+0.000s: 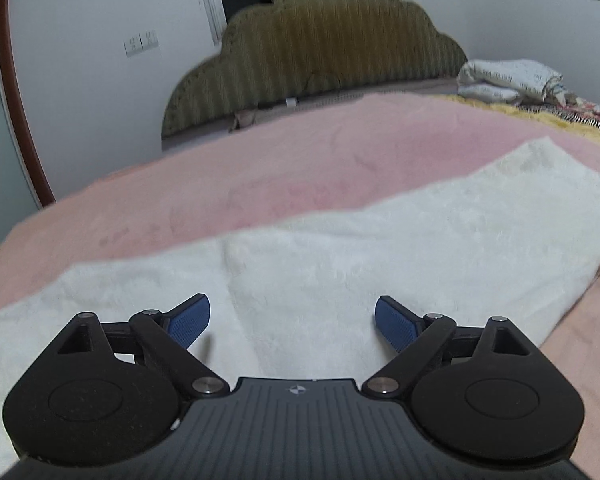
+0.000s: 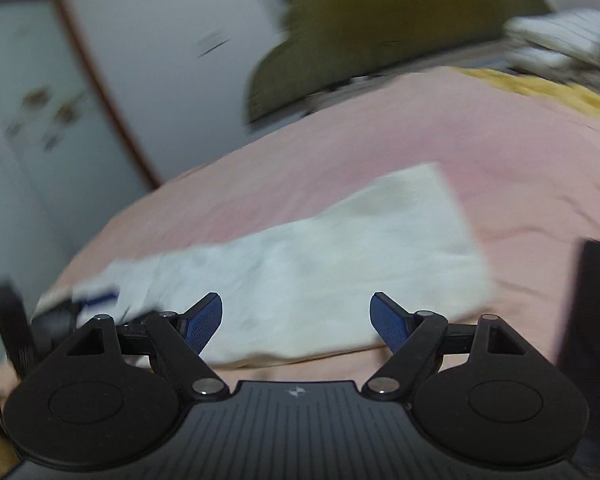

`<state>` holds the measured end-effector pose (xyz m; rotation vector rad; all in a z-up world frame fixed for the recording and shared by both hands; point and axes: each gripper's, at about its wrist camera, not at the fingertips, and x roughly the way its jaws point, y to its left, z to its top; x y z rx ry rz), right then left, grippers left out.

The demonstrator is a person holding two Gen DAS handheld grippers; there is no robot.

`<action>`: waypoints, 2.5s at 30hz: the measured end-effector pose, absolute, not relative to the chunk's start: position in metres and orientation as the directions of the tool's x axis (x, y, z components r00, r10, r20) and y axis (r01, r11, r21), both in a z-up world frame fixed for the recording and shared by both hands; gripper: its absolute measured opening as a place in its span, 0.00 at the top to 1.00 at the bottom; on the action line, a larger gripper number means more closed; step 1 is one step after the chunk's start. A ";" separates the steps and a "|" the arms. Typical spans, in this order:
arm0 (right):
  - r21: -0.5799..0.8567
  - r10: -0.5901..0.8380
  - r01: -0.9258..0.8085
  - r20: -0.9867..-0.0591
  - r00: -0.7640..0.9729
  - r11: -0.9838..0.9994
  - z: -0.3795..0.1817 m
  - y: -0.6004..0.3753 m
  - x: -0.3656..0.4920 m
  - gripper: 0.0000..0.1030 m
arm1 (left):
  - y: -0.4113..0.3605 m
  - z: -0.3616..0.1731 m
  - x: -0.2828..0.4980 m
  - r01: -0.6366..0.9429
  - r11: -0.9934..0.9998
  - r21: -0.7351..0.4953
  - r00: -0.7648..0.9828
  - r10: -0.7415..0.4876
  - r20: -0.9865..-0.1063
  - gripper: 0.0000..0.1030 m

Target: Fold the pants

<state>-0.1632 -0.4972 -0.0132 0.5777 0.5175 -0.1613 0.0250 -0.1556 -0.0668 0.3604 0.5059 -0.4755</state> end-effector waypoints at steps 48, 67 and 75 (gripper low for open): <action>0.473 -0.150 0.417 -0.504 0.851 0.776 -0.068 -0.516 -0.104 0.10 | -0.145 -0.072 0.041 0.481 0.869 0.114 0.728 -0.324 -0.604 0.00; 0.261 -0.252 0.409 -0.476 0.842 0.874 -0.043 -0.500 -0.111 0.85 | -0.135 -0.052 0.047 0.541 0.838 -0.068 0.659 -0.472 -0.586 0.14; -0.335 -0.370 0.241 -0.405 0.836 0.911 -0.036 -0.402 -0.089 0.86 | -0.130 -0.057 0.086 0.463 0.698 -0.546 0.383 -0.713 -0.587 0.14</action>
